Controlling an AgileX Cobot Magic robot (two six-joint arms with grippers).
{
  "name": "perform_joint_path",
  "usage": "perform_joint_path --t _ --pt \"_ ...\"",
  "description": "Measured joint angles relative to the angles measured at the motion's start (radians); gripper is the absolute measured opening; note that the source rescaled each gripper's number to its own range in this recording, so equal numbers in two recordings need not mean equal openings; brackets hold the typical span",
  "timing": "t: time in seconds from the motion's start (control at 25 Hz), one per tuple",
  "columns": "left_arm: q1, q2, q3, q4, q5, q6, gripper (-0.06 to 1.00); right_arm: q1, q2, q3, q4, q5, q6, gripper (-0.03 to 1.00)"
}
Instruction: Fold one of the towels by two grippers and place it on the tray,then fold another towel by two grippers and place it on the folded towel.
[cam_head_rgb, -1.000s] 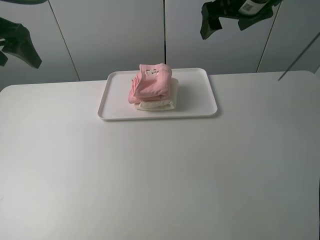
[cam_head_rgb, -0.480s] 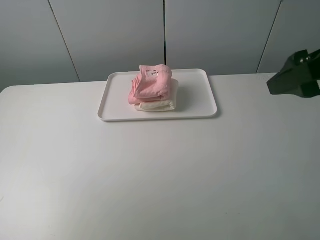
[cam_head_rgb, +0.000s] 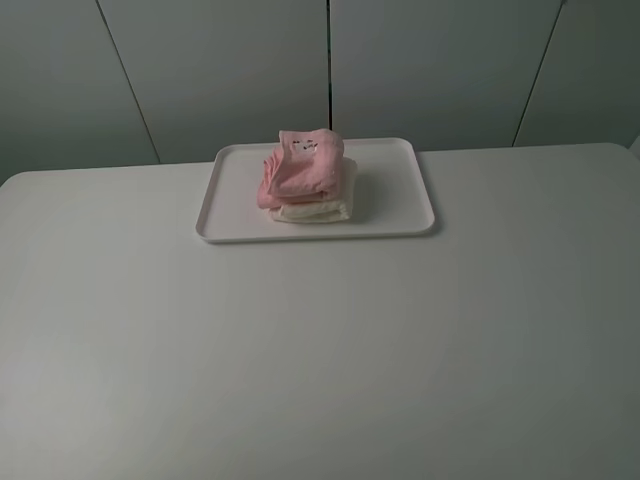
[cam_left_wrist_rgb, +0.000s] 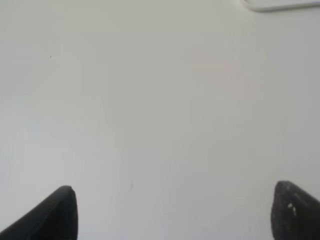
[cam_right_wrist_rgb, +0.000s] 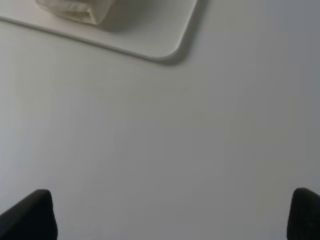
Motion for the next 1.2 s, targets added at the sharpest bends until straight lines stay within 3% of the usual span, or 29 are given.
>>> perform_joint_path --t 0.4,0.68,1.2 --pt "0.0 -0.23 0.083 -0.055 0.008 0.0 0.99 0.0 -0.237 0.08 0.0 0.051 -0.015 1.0" --pt "0.0 -0.321 0.083 -0.069 0.006 0.0 0.99 0.0 -0.279 0.084 0.011 0.059 -0.048 1.0" --pt "0.0 -0.341 0.083 -0.078 -0.024 0.0 0.99 0.0 -0.404 0.084 0.019 0.064 -0.028 1.0"
